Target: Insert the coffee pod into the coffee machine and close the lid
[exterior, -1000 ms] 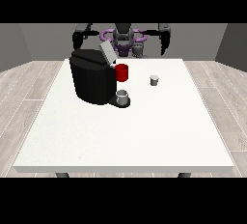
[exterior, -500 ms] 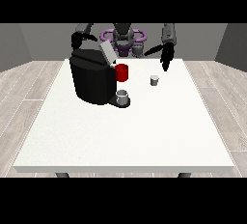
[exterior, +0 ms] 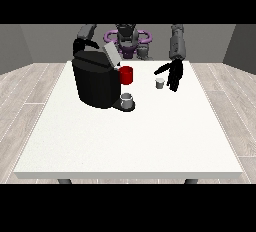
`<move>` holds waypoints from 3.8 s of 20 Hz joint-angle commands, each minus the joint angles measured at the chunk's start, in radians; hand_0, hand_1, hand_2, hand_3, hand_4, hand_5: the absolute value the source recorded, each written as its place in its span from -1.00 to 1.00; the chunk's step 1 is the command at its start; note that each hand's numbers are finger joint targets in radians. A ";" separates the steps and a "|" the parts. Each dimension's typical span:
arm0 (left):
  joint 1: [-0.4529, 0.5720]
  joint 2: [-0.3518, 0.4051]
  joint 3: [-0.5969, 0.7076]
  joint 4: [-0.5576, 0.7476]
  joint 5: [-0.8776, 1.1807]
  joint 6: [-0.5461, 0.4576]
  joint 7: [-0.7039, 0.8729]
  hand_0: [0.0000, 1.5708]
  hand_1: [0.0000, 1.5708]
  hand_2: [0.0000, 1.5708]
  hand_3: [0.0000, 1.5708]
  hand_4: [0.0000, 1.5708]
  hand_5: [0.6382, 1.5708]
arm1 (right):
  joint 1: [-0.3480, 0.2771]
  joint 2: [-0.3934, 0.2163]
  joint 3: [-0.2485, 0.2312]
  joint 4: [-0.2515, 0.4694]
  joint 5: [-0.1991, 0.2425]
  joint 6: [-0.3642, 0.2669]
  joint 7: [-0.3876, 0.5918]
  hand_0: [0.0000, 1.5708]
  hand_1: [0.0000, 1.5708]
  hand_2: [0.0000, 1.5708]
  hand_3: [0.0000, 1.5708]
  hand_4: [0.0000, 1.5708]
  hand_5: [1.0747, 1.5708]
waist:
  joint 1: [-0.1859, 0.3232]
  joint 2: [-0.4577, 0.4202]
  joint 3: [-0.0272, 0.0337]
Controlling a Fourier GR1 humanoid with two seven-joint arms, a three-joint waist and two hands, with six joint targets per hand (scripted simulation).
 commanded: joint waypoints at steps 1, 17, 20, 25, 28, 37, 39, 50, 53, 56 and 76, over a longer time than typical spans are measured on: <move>-0.091 0.044 0.003 0.084 -0.038 -0.042 0.040 -1.00 -1.00 -1.00 -1.00 -1.00 1.00 | -0.014 0.014 -0.002 0.069 0.034 -0.032 -0.033 -1.00 -1.00 -1.00 -1.00 -0.41 1.00 | 0.012 0.026 0.0006; -0.232 0.019 -0.039 0.298 -0.151 -0.107 0.044 -1.00 -1.00 -0.41 -1.00 -1.00 1.00 | -0.134 -0.057 -0.110 0.233 -0.013 -0.021 -0.041 -1.00 -1.00 -1.00 -1.00 -0.60 1.00 | 0.031 0.057 0.0007; -0.250 0.032 -0.002 0.327 -0.141 -0.067 -0.016 -1.00 -1.00 -0.76 -1.00 -1.00 1.00 | -0.151 -0.033 -0.085 0.198 0.000 -0.034 -0.066 -1.00 -1.00 -1.00 -1.00 -0.59 1.00 | 0.009 0.136 0.0002; -0.276 0.008 -0.036 0.308 -0.190 -0.054 0.011 0.30 0.30 0.39 0.19 -1.00 1.00 | -0.165 0.015 -0.069 0.233 0.027 -0.094 -0.064 -1.00 -1.00 -1.00 -1.00 -0.51 1.00 | 0.006 0.103 0.0004; -0.262 0.032 -0.038 0.321 -0.207 -0.077 -0.025 0.42 0.42 0.49 0.42 -1.00 1.00 | -0.140 -0.033 -0.092 0.258 0.005 -0.047 -0.045 -1.00 -1.00 -1.00 -1.00 -0.49 1.00 | 0.016 0.047 0.0004; -0.247 -0.054 -0.109 0.300 -0.278 -0.059 -0.002 0.53 0.53 0.54 0.37 -1.00 1.00 | -0.154 0.009 -0.083 0.300 0.004 -0.081 -0.006 -1.00 -1.00 -1.00 -1.00 -0.54 1.00 | 0.012 -0.007 0.0007; -0.200 -0.080 -0.111 0.322 -0.290 -0.022 -0.008 0.64 0.64 0.63 0.42 -0.91 1.00 | -0.115 -0.004 -0.080 0.284 0.003 -0.071 0.000 -1.00 -1.00 -1.00 -1.00 -0.59 1.00 | 0.007 -0.033 0.0004; -0.199 -0.104 -0.094 0.319 -0.305 0.021 -0.147 0.98 0.98 0.94 0.82 -0.10 1.00 | -0.112 -0.036 -0.141 0.373 -0.035 -0.050 -0.070 -1.00 -1.00 -1.00 -1.00 -0.47 1.00 | 0.076 -0.062 0.0005; -0.261 -0.115 -0.103 0.318 -0.347 0.045 -0.129 0.66 0.66 0.76 0.71 -0.13 1.00 | -0.162 -0.013 -0.155 0.450 -0.021 -0.099 -0.132 -1.00 -1.00 -1.00 -1.00 -0.48 1.00 | 0.095 -0.039 0.0007; -0.284 -0.106 -0.048 0.320 -0.283 -0.030 -0.115 0.78 0.78 0.78 0.66 -0.20 1.00 | -0.153 -0.041 -0.176 0.443 -0.059 -0.066 -0.068 -1.00 -1.00 -1.00 -1.00 -0.50 1.00 | 0.092 -0.094 0.0006; -0.366 -0.187 -0.023 0.205 -0.235 -0.206 0.027 0.76 0.76 0.80 0.75 -0.25 1.00 | -0.093 -0.041 -0.120 0.504 -0.022 -0.051 -0.103 -1.00 -1.00 -1.00 -1.00 -0.62 1.00 | 0.099 -0.224 0.0006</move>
